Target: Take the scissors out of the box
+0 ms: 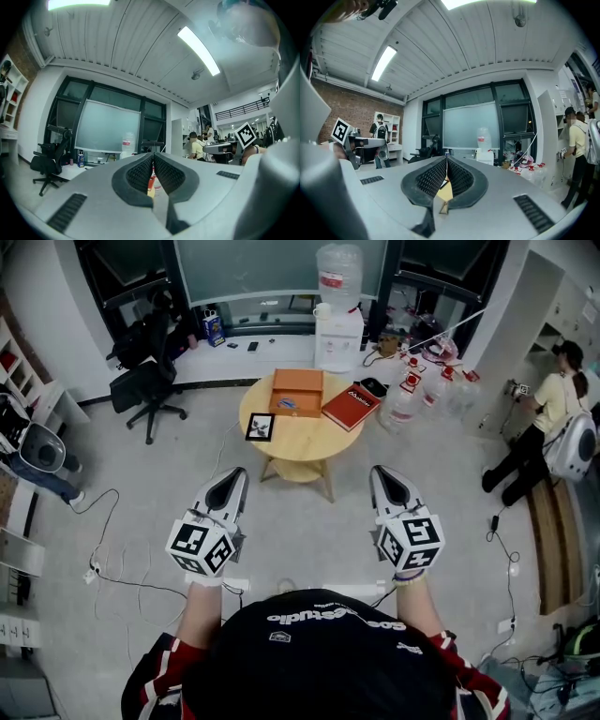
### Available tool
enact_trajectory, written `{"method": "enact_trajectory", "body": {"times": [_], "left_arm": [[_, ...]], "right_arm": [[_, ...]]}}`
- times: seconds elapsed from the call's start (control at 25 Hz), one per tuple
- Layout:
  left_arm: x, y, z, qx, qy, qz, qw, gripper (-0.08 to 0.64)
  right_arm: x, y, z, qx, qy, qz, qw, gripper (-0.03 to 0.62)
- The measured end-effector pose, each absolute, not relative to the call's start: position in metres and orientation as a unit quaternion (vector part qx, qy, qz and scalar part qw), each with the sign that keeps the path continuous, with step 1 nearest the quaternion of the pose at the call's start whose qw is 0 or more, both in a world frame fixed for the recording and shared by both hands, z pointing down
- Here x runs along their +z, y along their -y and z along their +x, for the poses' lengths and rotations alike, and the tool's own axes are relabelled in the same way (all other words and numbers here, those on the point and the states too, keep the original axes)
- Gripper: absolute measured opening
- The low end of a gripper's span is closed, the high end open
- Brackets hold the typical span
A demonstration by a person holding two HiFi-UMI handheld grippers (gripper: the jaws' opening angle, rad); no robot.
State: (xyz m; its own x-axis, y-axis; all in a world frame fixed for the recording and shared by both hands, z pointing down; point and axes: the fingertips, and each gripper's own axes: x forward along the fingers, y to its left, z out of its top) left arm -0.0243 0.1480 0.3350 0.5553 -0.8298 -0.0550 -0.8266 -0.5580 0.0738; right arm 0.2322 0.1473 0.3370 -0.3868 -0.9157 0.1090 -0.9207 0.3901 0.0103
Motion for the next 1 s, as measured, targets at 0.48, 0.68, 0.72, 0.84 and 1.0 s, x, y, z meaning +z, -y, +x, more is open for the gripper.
{"method": "enact_trajectory", "body": {"times": [0.48,0.68,0.72,0.84,1.0], "left_arm": [[0.335,-0.178,-0.007,-0.041,0.472,0.880,0.023,0.026],[0.338,-0.190,0.004,-0.033,0.473,0.880,0.023,0.026],[0.339,-0.192,0.007,-0.030,0.472,0.881,0.023,0.026],[0.341,-0.198,0.011,-0.022,0.470,0.882,0.025,0.026],[0.341,-0.202,0.021,-0.016,0.466,0.884,0.022,0.026]], "right_arm": [[0.336,-0.177,0.247,0.029,0.836,0.546,0.045,0.032],[0.341,-0.190,0.258,0.042,0.838,0.542,0.038,0.032],[0.342,-0.193,0.261,0.046,0.838,0.543,0.035,0.032],[0.344,-0.201,0.269,0.051,0.834,0.548,0.032,0.032],[0.351,-0.209,0.280,0.062,0.831,0.552,0.028,0.032]]}}
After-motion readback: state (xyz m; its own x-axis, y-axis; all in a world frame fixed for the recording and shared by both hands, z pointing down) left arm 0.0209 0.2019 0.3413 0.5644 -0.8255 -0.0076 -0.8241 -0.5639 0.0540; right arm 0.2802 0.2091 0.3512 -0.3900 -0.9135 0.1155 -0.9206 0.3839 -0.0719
